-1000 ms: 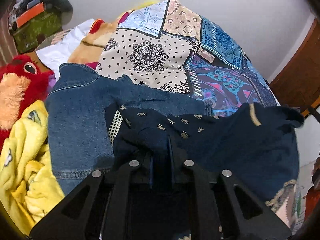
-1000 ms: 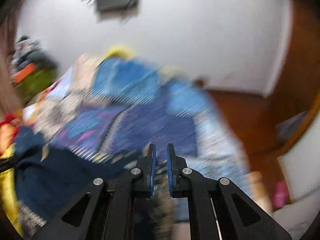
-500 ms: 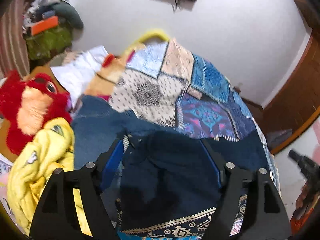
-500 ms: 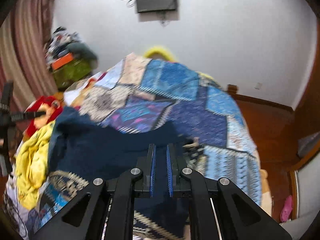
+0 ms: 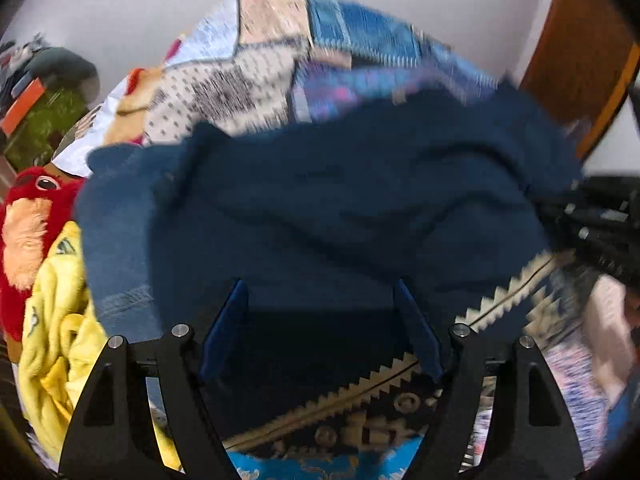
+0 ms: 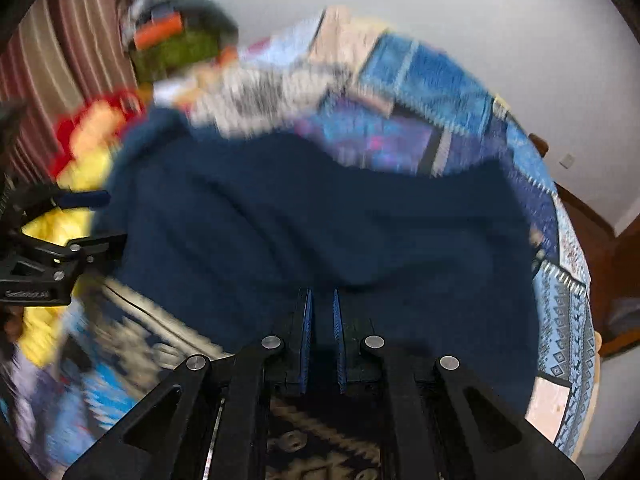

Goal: Fold large clothes

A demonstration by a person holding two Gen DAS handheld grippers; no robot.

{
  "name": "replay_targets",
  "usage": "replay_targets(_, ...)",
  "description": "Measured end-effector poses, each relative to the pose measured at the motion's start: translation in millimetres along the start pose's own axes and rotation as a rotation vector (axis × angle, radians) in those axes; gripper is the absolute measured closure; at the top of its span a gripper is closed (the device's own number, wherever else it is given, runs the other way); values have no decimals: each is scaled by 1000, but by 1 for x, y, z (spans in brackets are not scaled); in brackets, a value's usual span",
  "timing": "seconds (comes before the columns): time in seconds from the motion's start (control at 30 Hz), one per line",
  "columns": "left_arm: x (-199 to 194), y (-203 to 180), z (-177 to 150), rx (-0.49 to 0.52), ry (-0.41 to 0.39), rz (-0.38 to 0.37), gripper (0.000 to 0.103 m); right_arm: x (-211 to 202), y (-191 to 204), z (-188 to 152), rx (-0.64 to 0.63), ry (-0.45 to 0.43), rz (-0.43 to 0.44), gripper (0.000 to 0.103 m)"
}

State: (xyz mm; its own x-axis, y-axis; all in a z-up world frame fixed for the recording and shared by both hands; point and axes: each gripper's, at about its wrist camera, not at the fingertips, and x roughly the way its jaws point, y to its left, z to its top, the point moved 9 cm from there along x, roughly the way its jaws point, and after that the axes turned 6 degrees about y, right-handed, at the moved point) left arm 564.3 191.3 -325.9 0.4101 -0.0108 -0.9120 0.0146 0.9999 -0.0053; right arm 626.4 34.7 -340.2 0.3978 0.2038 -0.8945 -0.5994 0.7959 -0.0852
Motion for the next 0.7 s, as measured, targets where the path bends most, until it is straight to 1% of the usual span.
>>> replay_targets(0.03,4,0,-3,5,-10,3,24,1,-1,-3,-15,-15,-13,97)
replay_targets(0.07,5,2,-6,3,-40,-6,20,0,-4,-6,-19,-24,-19,97)
replay_targets(0.1,6,6,-8,-6,-53,-17,19,0,-9,-9,-17,-24,-40,97)
replay_targets(0.17,8,12,-14,-29,-46,-55,19,3,-21,-17,-13,-13,-98,97)
replay_targets(0.2,8,17,-17,-40,-41,-62,19,3,-23,-20,-14,-19,-94,97)
replay_targets(0.23,10,24,-23,-42,-28,-43,19,2,-26,-24,-6,-30,-97,97)
replay_targets(0.27,11,27,-26,-32,-23,-22,19,2,-32,-26,4,-31,-125,97)
replay_targets(0.3,10,30,-30,-19,-26,7,19,1,-38,-30,13,-28,-171,97)
replay_targets(0.33,9,35,-37,-3,-34,54,19,0,-43,-35,17,-27,-222,97)
replay_targets(0.4,6,42,-52,-1,-30,113,19,-2,-51,-41,20,-23,-282,97)
replay_targets(0.43,7,47,-61,-7,-20,142,19,-3,-55,-45,20,-17,-298,97)
replay_targets(0.47,7,53,-70,-20,-11,155,19,-4,-58,-48,20,-14,-309,97)
replay_targets(0.5,6,57,-78,-41,-13,152,19,-5,-62,-52,19,-9,-329,97)
replay_targets(0.63,-6,80,-107,-165,-19,137,19,-11,-72,-65,22,7,-356,97)
replay_targets(0.7,-17,92,-119,-221,-30,136,19,-13,-80,-72,30,27,-390,97)
